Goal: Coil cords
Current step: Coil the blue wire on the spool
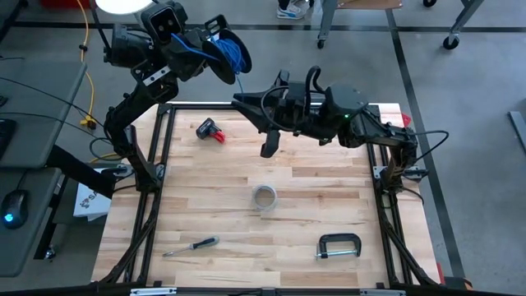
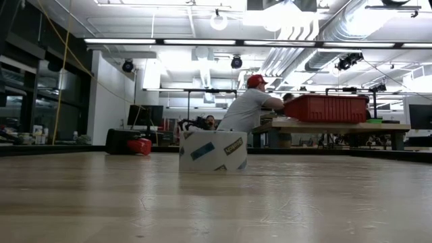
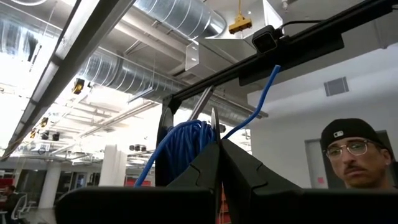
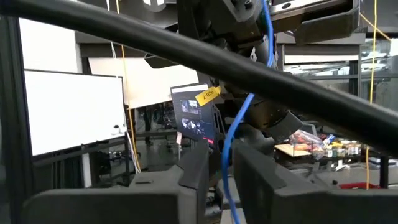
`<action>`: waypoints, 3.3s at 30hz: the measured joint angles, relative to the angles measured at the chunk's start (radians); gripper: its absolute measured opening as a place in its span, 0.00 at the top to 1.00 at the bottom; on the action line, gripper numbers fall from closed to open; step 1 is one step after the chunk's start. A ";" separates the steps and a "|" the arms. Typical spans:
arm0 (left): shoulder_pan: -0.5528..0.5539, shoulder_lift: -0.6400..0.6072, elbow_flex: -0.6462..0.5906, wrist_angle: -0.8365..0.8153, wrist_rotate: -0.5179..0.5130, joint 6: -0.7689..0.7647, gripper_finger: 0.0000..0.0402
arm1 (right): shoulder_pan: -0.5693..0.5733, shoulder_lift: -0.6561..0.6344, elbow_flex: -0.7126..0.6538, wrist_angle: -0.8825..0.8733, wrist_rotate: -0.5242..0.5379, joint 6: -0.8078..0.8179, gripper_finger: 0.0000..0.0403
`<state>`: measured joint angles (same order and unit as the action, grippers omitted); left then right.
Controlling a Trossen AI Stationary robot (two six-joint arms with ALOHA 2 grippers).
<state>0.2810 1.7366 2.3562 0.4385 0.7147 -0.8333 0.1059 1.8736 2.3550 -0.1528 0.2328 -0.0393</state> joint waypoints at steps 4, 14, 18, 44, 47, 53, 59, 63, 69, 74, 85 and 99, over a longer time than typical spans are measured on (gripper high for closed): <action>0.000 0.000 0.000 0.000 0.000 0.000 0.99 | 0.007 0.000 0.000 0.000 0.002 -0.011 0.90; 0.035 -0.014 -0.001 0.000 0.004 0.035 0.99 | 0.065 -0.009 0.000 -0.048 0.112 -0.118 1.00; 0.093 -0.045 0.000 -0.033 0.002 0.035 0.99 | 0.094 -0.033 0.000 -0.114 0.144 -0.118 1.00; 0.189 -0.172 -0.001 -1.072 0.093 0.051 0.99 | 0.145 -0.111 0.000 -0.169 0.187 -0.170 1.00; 0.169 -0.174 -0.001 -1.075 0.131 0.034 0.99 | 0.143 -0.123 0.000 -0.176 0.190 -0.172 1.00; 0.099 -0.163 0.000 -1.076 0.176 -0.043 0.99 | 0.132 -0.132 0.000 -0.172 0.186 -0.186 1.00; 0.005 -0.110 0.000 -1.072 0.179 -0.093 0.99 | 0.103 -0.130 0.000 -0.174 0.104 -0.161 1.00; -0.053 -0.064 0.000 -0.973 0.204 -0.149 0.99 | 0.082 -0.130 0.000 -0.177 0.035 -0.160 1.00; -0.114 -0.001 0.000 -0.714 0.270 -0.315 0.99 | 0.053 -0.128 0.000 -0.197 -0.083 -0.152 1.00; -0.143 0.032 0.000 -0.592 0.295 -0.364 0.99 | 0.044 -0.127 0.000 -0.203 -0.134 -0.117 1.00; -0.136 0.044 0.000 -0.466 0.294 -0.325 0.99 | 0.045 -0.127 0.000 -0.178 -0.138 -0.044 0.88; -0.116 0.043 0.000 -0.379 0.169 -0.160 0.99 | 0.045 -0.124 0.000 -0.171 -0.133 -0.045 0.71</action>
<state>0.1654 1.7798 2.3558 0.0593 0.8833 -0.9935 0.1509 1.7499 2.3550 -0.3239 0.1000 -0.0840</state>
